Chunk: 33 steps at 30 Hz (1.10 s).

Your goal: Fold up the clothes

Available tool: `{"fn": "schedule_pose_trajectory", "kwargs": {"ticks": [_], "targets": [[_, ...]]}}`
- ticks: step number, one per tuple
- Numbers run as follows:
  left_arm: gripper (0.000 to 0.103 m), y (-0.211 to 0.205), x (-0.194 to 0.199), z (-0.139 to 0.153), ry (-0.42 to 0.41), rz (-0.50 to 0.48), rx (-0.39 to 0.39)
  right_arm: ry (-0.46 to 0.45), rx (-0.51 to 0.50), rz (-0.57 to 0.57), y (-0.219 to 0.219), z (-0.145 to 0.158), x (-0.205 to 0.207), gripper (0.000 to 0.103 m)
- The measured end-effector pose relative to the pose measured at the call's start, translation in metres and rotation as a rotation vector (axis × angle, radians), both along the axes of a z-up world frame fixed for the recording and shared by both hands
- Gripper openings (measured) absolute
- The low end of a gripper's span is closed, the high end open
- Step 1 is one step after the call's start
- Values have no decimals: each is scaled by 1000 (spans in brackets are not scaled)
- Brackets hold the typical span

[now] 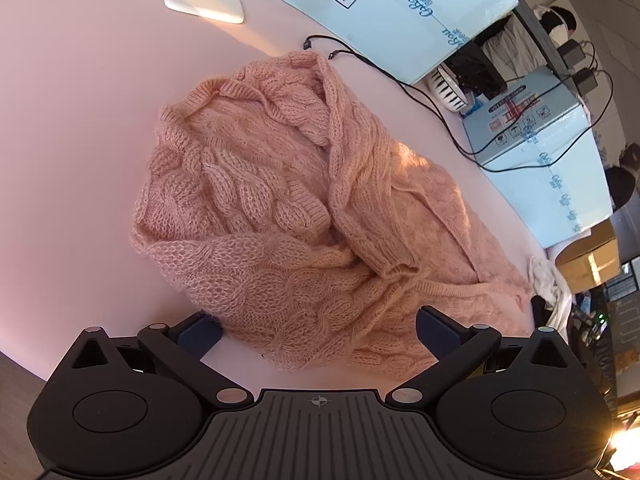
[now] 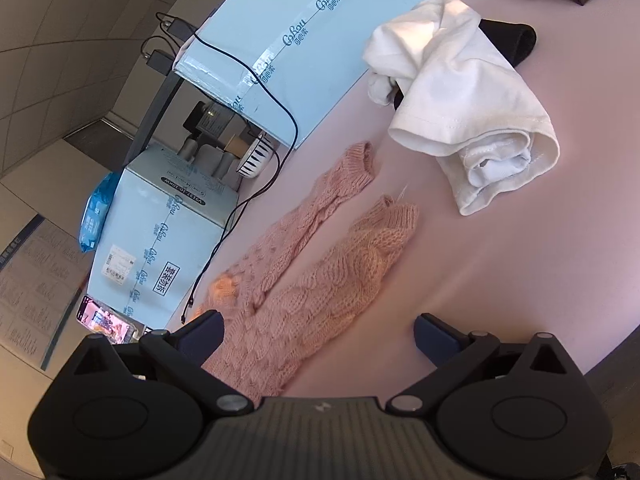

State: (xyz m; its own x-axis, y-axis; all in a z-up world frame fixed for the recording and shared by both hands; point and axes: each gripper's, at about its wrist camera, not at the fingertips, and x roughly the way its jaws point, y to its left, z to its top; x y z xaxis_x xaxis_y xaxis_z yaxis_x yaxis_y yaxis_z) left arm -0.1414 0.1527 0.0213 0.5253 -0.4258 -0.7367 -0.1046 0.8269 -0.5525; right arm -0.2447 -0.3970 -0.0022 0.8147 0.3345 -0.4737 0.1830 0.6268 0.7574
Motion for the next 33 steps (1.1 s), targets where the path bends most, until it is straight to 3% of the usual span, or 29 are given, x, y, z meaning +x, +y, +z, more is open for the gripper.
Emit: {"fn": "schedule_pose_trajectory", "kwargs": {"ticks": [9, 15, 20, 28, 33], "targets": [[102, -11, 2, 2, -30, -53, 74, 6, -23, -33, 7, 2, 5, 103], [103, -7, -2, 0, -62, -38, 46, 2, -9, -32, 8, 1, 5, 103], [103, -13, -4, 1, -74, -39, 77, 25, -41, -1, 10, 3, 4, 102], [103, -3, -2, -1, -52, 36, -3, 21, 33, -38, 1, 0, 5, 103], [103, -12, -6, -1, -82, 44, 51, 18, 71, -87, 0, -1, 17, 103]]}}
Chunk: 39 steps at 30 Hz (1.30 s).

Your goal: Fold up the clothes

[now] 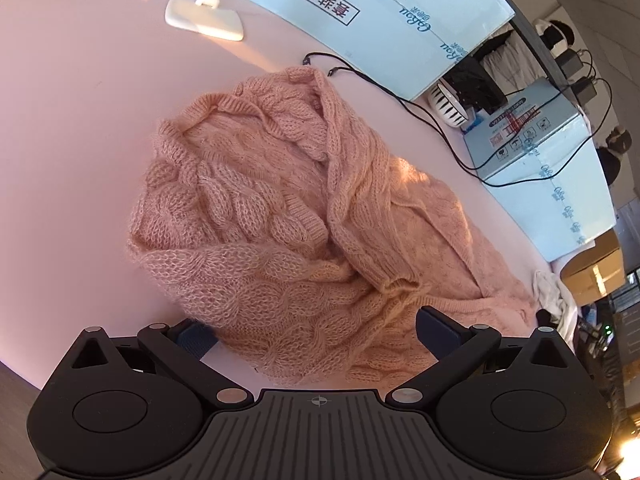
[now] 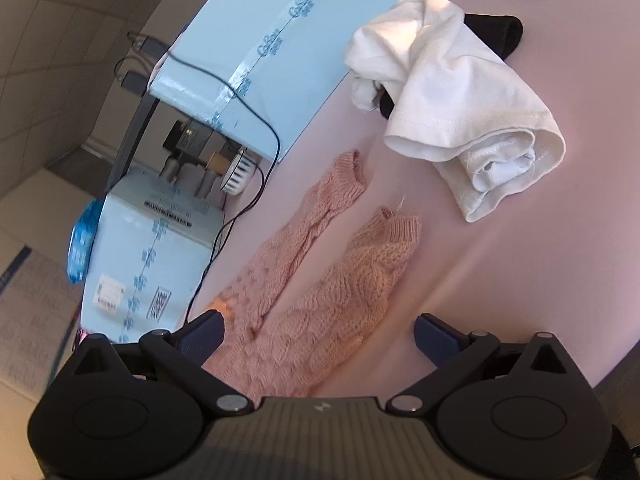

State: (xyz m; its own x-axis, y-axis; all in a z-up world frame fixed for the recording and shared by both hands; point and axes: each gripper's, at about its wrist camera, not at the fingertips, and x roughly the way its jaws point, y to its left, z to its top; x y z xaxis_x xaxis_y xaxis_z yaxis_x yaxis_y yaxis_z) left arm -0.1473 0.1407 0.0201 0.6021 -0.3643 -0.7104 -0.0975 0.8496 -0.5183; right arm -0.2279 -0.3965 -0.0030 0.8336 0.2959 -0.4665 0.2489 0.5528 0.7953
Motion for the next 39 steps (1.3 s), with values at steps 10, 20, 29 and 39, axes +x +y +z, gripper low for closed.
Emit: {"fn": "schedule_pose_trajectory", "kwargs": {"ticks": [10, 20, 29, 39], "targets": [[103, -25, 0, 3, -26, -44, 178, -38, -60, 29, 17, -2, 32, 92], [103, -18, -3, 1, -61, -68, 138, -50, -129, 38, 20, -12, 31, 45], [76, -26, -6, 2, -134, -44, 214, -50, -86, 7, 17, -23, 25, 10], [25, 2, -5, -2, -97, 28, 46, -166, -212, -5, 35, 7, 1, 8]]}}
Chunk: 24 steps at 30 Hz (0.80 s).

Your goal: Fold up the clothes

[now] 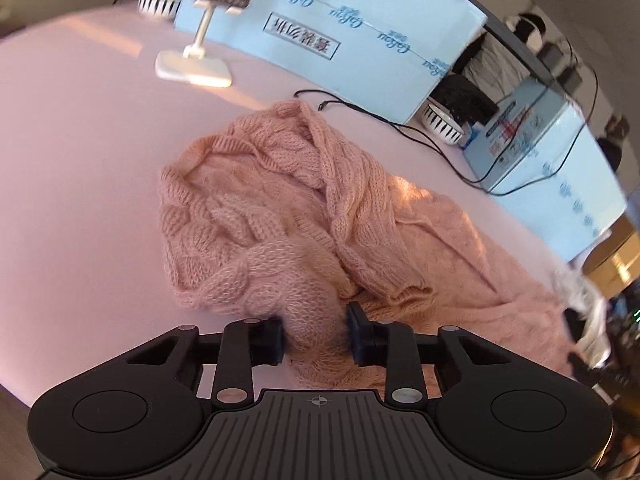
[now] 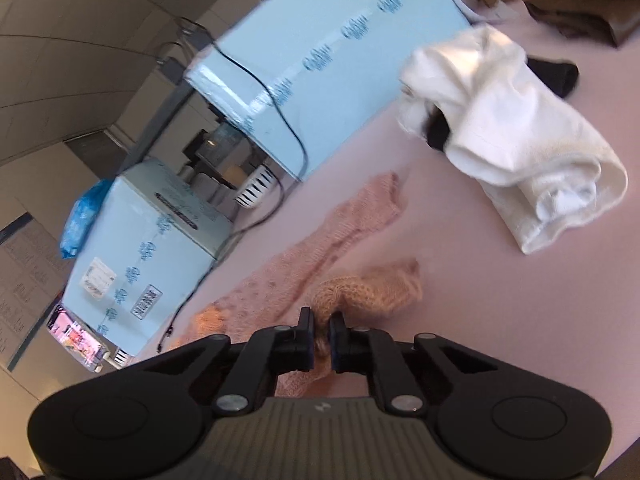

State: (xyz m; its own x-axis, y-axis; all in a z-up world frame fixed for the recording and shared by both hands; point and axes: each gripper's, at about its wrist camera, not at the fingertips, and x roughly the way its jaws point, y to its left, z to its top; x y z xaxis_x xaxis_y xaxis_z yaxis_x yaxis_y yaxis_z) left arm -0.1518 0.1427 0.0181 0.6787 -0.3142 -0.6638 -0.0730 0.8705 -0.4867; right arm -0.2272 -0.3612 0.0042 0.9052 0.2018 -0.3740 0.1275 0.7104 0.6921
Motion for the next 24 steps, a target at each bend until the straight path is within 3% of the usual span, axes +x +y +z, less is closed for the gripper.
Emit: {"fn": "schedule_pose_trajectory", "kwargs": {"ticks": [4, 12, 17, 19, 22, 24], "targets": [[21, 17, 1, 3, 37, 5, -98, -43, 39, -6, -10, 17, -14, 7], [19, 33, -9, 31, 42, -11, -150, -46, 127, -27, -32, 26, -36, 7], [19, 36, -12, 34, 81, -29, -117, 52, 123, 48, -41, 21, -38, 12], [19, 37, -10, 26, 121, -23, -121, 121, 173, 102, -42, 11, -33, 13], [19, 36, -5, 14, 164, -11, -132, 252, 243, 135, -42, -3, -25, 32], [19, 35, -4, 13, 166, -13, -132, 268, 247, 110, -43, -6, -26, 44]]}}
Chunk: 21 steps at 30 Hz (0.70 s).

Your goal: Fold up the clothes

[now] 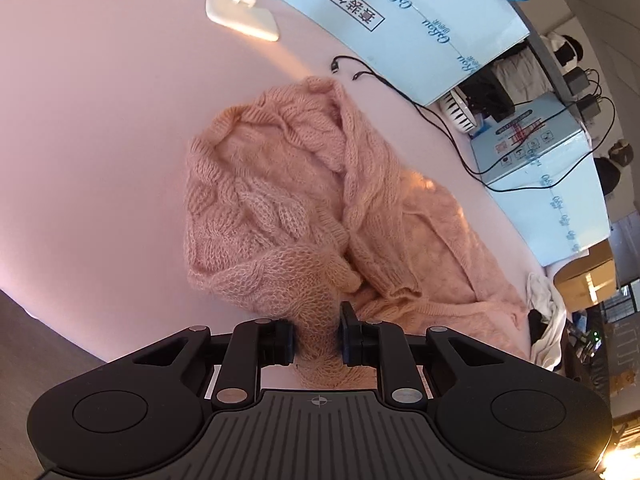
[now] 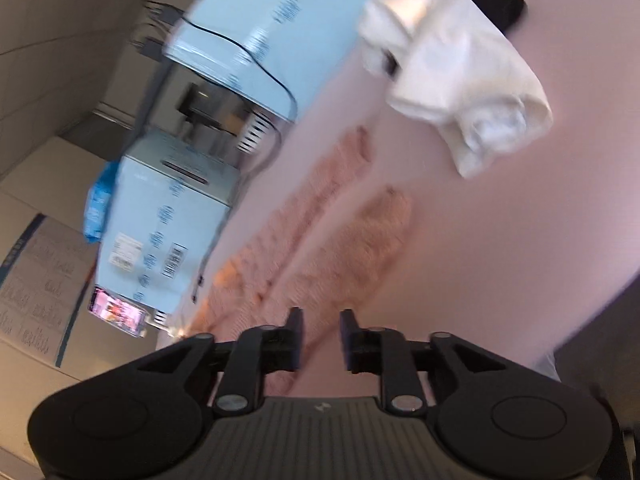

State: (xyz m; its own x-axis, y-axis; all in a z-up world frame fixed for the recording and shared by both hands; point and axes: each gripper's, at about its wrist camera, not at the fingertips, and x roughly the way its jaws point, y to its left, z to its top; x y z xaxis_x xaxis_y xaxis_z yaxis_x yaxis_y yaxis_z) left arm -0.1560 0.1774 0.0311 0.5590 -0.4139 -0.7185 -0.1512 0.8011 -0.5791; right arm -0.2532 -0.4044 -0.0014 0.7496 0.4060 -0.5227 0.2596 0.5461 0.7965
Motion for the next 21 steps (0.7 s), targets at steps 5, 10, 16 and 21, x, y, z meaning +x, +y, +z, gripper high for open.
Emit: {"fn": "schedule_pose_trajectory", "kwargs": {"ticks": [5, 10, 16, 21], "targets": [[19, -2, 4, 4, -1, -8, 14, 25, -3, -16, 3, -7, 17, 52], [19, -2, 6, 4, 1, -9, 8, 0, -38, 18, 16, -6, 38, 54], [19, -6, 10, -7, 22, -18, -6, -11, -67, -11, 27, -13, 43, 9], [19, 4, 4, -2, 2, 13, -53, -21, 146, -43, 7, -25, 31, 7]]}}
